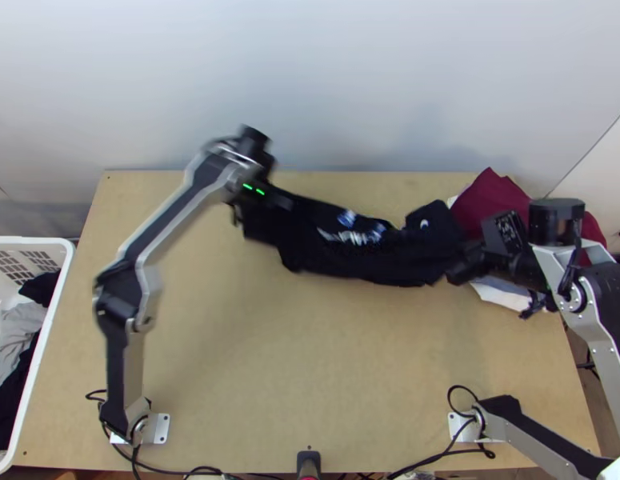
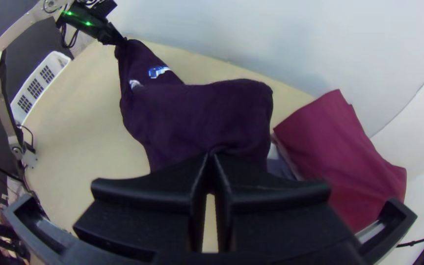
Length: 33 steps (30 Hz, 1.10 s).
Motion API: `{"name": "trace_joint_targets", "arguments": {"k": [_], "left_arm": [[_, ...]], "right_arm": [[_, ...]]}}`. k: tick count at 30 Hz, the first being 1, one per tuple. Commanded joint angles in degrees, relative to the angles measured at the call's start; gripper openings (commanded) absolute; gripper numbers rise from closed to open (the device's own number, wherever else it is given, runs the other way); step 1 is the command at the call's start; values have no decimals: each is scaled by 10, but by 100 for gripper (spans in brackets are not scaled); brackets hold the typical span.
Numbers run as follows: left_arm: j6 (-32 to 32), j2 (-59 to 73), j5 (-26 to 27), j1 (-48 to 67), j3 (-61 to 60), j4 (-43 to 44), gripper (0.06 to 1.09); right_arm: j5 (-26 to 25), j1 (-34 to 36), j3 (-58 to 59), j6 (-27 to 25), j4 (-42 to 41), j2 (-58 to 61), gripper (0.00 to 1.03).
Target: Fold the t-shirt
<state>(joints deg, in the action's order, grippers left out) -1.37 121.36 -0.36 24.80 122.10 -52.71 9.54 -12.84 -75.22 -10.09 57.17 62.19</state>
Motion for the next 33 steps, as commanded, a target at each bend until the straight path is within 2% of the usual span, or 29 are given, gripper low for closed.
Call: {"name": "trace_joint_targets", "arguments": {"k": [1,6,9,11,14,16,17,19,21,22,23,24,28,29,31,33], "left_arm": [[-10,-129,4,-121,-1,-4,10],[-5,-239,7,-163,4,-79,10],[0,-307,51,-130,-30,-152,10],[-7,-351,96,-54,-78,-212,10],[-23,-409,97,117,-183,-224,10],[-26,-416,128,202,-225,-227,10],[-27,-416,150,231,-235,-230,15],[-30,-408,164,271,-239,-230,42],[-28,-384,182,296,-227,-231,58],[-25,-369,193,300,-216,-231,72],[-23,-354,214,308,-199,-232,93],[-17,-340,228,314,-180,-236,105],[3,-285,237,336,-102,-246,105],[20,-273,222,334,-91,-240,105],[56,-247,150,319,-83,-209,104],[114,-211,139,287,-83,-195,104]], "right_arm": [[3,-25,-48,48,-90,40,3],[4,-28,-77,57,-94,69,3],[6,-26,-50,56,-93,64,3],[9,-20,-19,52,-90,57,3],[14,1,34,39,-88,40,3],[15,21,70,37,-91,32,3],[15,29,87,35,-92,30,3],[15,48,118,33,-94,30,3],[15,70,140,29,-99,28,3],[15,80,148,26,-104,27,3],[15,90,155,20,-105,25,3],[15,98,157,18,-105,25,3],[15,134,169,3,-101,10,3],[15,141,172,1,-98,4,3],[15,147,181,-3,-88,-11,3],[16,144,184,-3,-73,-29,3]]}}
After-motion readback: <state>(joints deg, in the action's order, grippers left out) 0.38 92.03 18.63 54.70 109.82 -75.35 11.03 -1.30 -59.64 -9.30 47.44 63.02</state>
